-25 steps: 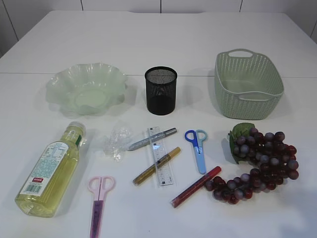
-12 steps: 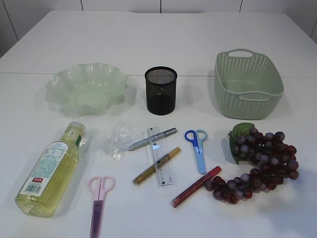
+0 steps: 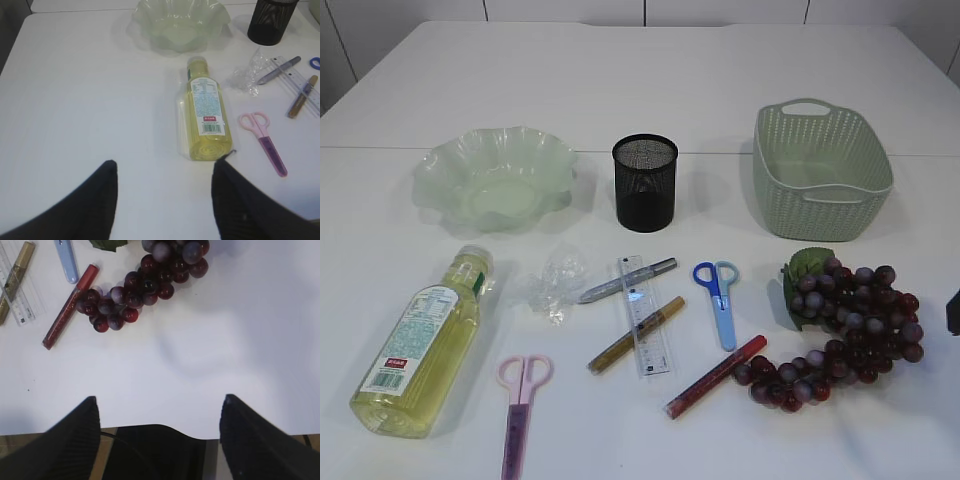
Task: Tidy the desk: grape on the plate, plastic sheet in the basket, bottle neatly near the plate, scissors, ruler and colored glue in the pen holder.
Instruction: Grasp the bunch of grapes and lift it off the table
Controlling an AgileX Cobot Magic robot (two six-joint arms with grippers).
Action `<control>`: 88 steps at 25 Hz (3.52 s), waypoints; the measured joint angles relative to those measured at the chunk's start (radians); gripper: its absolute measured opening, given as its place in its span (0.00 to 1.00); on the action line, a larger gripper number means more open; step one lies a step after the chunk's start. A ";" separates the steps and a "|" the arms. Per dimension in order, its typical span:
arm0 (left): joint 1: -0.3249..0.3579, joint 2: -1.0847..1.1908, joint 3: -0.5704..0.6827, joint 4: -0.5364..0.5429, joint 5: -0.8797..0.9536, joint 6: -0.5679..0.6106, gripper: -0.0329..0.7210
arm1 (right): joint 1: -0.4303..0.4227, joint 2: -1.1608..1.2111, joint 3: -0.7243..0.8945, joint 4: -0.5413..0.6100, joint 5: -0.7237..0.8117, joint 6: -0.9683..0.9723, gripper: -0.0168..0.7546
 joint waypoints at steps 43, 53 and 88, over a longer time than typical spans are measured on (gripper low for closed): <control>0.000 0.000 0.000 0.000 0.000 0.000 0.62 | 0.063 0.506 -0.021 0.128 -0.399 0.209 0.77; 0.000 0.000 0.000 0.000 0.000 0.000 0.62 | 0.066 0.590 -0.021 0.087 -0.399 0.295 0.77; -0.001 0.000 0.000 0.000 0.000 0.000 0.62 | 0.066 0.692 -0.031 0.017 -0.471 0.385 0.77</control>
